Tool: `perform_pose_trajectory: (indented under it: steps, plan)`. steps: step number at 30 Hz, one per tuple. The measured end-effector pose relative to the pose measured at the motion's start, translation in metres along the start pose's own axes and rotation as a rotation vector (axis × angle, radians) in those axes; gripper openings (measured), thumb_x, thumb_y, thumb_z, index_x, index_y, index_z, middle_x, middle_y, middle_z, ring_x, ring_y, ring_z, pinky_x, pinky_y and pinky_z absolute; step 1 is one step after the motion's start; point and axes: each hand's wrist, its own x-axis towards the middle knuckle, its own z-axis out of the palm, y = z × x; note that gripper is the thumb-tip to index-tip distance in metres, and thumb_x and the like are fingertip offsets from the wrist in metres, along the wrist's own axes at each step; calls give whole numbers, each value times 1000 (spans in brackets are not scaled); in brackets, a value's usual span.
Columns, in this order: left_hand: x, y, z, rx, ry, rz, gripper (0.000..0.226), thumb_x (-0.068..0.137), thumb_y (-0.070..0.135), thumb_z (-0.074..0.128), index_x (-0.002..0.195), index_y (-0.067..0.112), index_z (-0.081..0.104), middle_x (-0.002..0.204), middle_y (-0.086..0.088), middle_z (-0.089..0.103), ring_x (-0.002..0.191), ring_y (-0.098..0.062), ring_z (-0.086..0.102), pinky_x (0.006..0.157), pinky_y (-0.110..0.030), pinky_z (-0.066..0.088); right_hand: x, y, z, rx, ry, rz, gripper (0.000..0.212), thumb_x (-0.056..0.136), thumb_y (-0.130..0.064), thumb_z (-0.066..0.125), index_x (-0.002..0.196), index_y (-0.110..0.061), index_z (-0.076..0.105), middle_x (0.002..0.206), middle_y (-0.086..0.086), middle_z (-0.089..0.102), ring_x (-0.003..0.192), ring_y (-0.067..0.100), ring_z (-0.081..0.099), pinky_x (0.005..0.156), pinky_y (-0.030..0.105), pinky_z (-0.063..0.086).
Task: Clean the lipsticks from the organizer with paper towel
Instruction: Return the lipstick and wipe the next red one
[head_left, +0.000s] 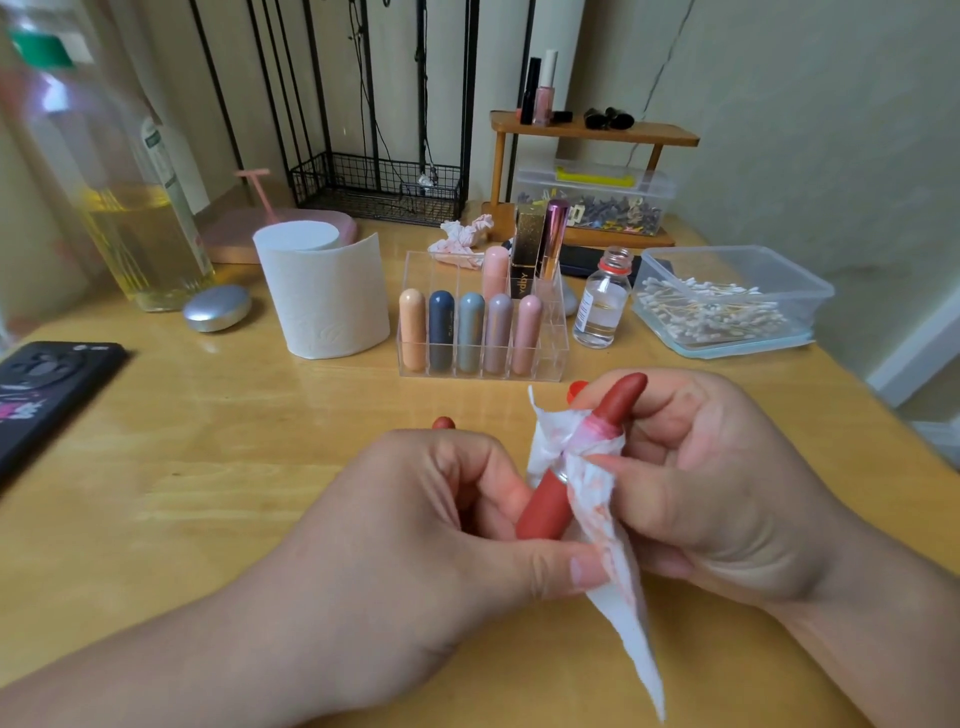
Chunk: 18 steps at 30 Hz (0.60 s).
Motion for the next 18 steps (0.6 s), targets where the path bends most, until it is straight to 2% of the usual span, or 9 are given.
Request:
perform_pose_trajectory:
  steps: [4, 7, 10, 11, 12, 13, 14, 16, 18]
  plan:
    - [4, -2, -3, -23, 3, 23, 40, 54, 44, 89, 69, 16, 65, 59, -2, 60, 55, -16, 51, 55, -34, 41, 3, 5, -7, 104, -2, 65, 15, 67, -13, 74, 79, -6, 68, 55, 14, 58, 30, 12, 39, 33, 13, 32]
    - [7, -6, -6, -61, 54, 56, 36, 57, 40, 87, 70, 13, 66, 57, -4, 61, 50, -17, 52, 49, -32, 43, 5, 6, -9, 196, -41, 56, 20, 68, -9, 81, 82, -3, 69, 56, 11, 58, 35, 10, 40, 33, 14, 35]
    - [10, -7, -9, -264, -150, 29, 22, 77, 31, 75, 71, 11, 69, 62, -10, 65, 50, -18, 56, 48, -27, 48, 5, 7, -11, 245, -96, 35, 33, 67, -24, 88, 89, -5, 72, 62, 11, 58, 43, 12, 46, 37, 17, 39]
    - [11, -7, -9, -346, -239, 14, 22, 84, 30, 68, 75, 10, 70, 65, -10, 65, 52, -17, 56, 50, -26, 48, 6, 7, -12, 234, -101, 39, 36, 67, -27, 89, 90, -6, 72, 64, 14, 57, 46, 20, 47, 39, 23, 41]
    - [12, -8, -9, -420, -304, -4, 24, 90, 29, 62, 80, 9, 71, 67, -10, 65, 54, -17, 56, 52, -25, 48, 7, 8, -14, 220, -94, 47, 38, 66, -29, 89, 90, -6, 71, 68, 18, 55, 52, 27, 46, 44, 36, 43]
    - [12, -8, -8, -473, -341, -18, 27, 93, 29, 57, 86, 8, 72, 70, -10, 65, 56, -17, 56, 55, -25, 48, 8, 10, -16, 213, -79, 56, 41, 65, -29, 90, 90, -4, 69, 72, 21, 54, 60, 34, 45, 51, 52, 40]
    - [13, -9, -8, -510, -357, -23, 28, 95, 28, 53, 93, 6, 71, 72, -11, 65, 59, -18, 57, 56, -26, 48, 8, 11, -18, 215, -64, 63, 43, 65, -28, 90, 92, -3, 68, 75, 23, 55, 67, 37, 46, 58, 59, 36]
    - [14, -12, -7, -519, -343, 4, 30, 96, 29, 52, 99, 5, 70, 77, -12, 63, 66, -18, 57, 59, -27, 48, 9, 13, -21, 233, -77, 68, 40, 71, -25, 86, 95, -1, 65, 80, 25, 61, 77, 38, 55, 70, 59, 32]
    - [14, -16, -6, -462, -261, 62, 30, 93, 31, 56, 97, 7, 73, 86, -11, 64, 78, -19, 57, 64, -29, 49, 9, 12, -23, 263, -118, 71, 37, 77, -22, 80, 100, 2, 64, 88, 26, 63, 85, 40, 57, 78, 57, 34]
